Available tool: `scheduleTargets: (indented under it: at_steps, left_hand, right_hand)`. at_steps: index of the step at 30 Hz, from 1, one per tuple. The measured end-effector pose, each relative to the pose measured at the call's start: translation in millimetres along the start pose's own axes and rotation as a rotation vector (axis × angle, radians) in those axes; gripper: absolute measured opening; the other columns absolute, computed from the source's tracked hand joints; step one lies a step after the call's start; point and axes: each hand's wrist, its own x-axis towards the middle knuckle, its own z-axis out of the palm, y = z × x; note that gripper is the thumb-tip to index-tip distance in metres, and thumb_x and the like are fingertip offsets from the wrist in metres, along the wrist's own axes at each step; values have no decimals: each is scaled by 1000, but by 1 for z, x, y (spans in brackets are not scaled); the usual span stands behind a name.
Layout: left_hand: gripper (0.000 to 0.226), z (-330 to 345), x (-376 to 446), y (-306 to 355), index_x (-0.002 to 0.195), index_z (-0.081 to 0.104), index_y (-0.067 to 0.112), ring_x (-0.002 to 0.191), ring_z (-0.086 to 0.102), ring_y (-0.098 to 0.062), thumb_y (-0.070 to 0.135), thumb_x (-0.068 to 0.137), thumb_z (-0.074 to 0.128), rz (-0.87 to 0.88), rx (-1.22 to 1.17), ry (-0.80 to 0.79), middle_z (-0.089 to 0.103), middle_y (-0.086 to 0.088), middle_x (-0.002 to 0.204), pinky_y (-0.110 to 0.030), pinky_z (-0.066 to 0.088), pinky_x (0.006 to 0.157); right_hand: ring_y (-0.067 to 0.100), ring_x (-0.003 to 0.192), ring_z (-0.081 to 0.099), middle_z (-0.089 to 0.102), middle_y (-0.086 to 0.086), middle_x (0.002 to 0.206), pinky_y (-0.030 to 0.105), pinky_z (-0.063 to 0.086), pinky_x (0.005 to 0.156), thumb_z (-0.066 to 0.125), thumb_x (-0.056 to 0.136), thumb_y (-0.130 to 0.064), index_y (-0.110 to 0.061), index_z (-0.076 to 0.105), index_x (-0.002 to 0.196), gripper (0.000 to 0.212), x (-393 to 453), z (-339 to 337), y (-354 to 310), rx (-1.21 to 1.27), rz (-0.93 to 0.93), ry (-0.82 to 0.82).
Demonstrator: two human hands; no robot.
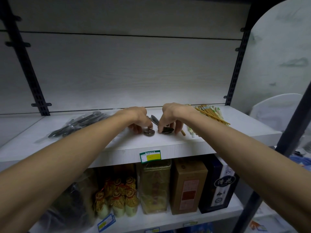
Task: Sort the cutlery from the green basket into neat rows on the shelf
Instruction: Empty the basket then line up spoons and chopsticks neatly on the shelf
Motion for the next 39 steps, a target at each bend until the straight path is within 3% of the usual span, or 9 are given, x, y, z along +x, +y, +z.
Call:
scheduleTargets:
  at_steps: [6,9,13,19,22,25,30,34,39]
  left_hand:
    - [36,0,-1,1,88,60,20,78,72,-24,55,83,69,8,17,-11,72,-4,84,-42,60,88]
    - [36,-1,-2,1,88,60,20,81,72,-25,54,84,69,11,17,-19,73,-5,86,-43,60,88]
    - [35,-1,-2,-1,91,61,17,82,74,-25,52,87,67,16,5,-26,74,-5,87,-42,60,88]
    - [38,-1,2,-4,92,60,17,85,74,-26,53,85,68,25,-8,-57,73,-7,91,-44,60,88]
    - [39,-2,1,-3,97,63,16,80,75,-22,52,86,71,39,-53,-83,75,-5,88,-38,60,85]
    - [39,-5,-6,0,103,67,12,71,73,-18,49,90,70,57,-113,-148,77,-3,82,-29,55,72]
    - [38,-8,-10,0,107,70,12,69,73,-13,46,93,66,60,-102,-204,79,1,82,-26,51,68]
    - [35,-7,-10,3,108,70,12,67,71,-12,44,93,67,66,-92,-210,77,3,79,-25,50,67]
    - [26,-3,-9,1,96,69,16,64,70,-11,42,94,67,77,-92,-211,76,4,75,-25,51,67]
  right_hand:
    - [32,72,76,70,17,100,50,63,78,86,76,-19,-2,60,107,43,4,4,-4,-4,4,-14]
    - [31,75,77,72,17,96,45,63,80,84,78,-18,-3,59,104,39,6,4,-3,35,2,-29]
    - [32,69,76,70,19,98,49,63,78,84,78,-22,-4,56,103,42,7,5,-3,61,25,-38]
    - [26,77,76,69,13,109,35,63,77,88,76,-32,-8,59,96,43,9,-2,-4,-22,14,-153]
    - [26,85,77,72,12,110,39,61,88,90,74,-24,-3,64,108,47,12,-4,-3,-24,16,-185]
    - [26,83,78,75,11,100,41,60,91,91,73,-20,-3,66,104,43,12,-1,-2,10,0,-153]
    - [26,78,77,73,13,100,40,62,85,92,71,-26,-6,61,95,44,13,1,1,39,-6,-108]
    - [25,71,75,71,13,102,32,63,72,91,72,-31,-7,59,93,45,15,2,4,38,-19,-99]
    - [20,66,71,73,9,98,24,54,56,87,74,-33,-11,59,91,39,18,6,9,35,-55,-24]
